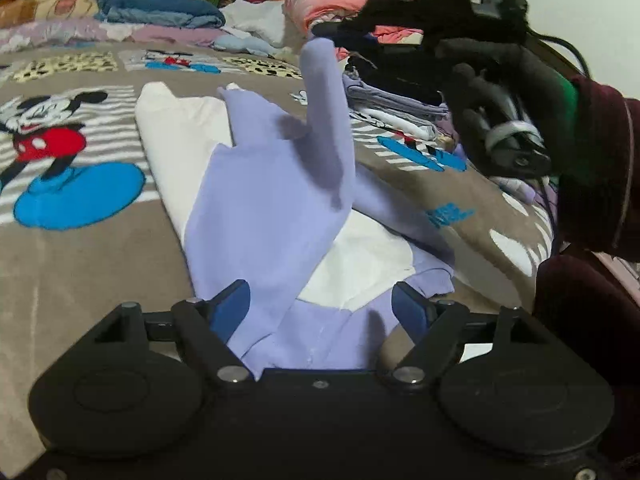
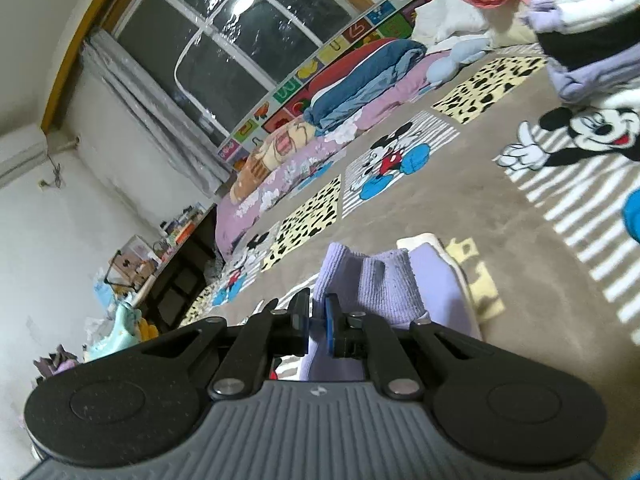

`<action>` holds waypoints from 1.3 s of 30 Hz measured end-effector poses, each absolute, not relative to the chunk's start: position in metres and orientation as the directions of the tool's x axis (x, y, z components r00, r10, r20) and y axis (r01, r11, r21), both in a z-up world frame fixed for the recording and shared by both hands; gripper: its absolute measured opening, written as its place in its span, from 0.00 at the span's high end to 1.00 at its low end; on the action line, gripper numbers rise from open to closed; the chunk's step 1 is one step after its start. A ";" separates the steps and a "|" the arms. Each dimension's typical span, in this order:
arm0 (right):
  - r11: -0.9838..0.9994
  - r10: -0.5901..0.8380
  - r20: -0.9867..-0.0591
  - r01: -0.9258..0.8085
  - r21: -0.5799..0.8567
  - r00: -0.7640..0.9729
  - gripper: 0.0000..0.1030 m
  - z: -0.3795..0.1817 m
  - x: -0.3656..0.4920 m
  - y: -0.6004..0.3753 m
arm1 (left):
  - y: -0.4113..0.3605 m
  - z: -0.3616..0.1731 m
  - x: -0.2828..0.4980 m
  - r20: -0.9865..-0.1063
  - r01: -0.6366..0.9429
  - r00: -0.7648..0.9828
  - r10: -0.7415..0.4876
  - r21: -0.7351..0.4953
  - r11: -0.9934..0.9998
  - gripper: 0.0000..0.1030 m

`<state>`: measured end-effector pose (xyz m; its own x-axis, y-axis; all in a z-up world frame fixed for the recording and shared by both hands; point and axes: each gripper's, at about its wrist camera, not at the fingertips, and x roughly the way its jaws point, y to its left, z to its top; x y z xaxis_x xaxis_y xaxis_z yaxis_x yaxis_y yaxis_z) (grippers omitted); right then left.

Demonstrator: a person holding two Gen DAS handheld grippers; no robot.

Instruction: Fold clothes

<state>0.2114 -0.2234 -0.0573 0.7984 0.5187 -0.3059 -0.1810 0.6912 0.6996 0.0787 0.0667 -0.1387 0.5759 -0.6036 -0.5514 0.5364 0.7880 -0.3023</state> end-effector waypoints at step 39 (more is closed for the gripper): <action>0.837 0.517 -0.526 -0.272 0.475 0.675 0.66 -0.067 0.328 -0.098 | 0.130 -0.151 0.098 -0.402 0.322 0.487 -0.775 -0.742 0.588 0.24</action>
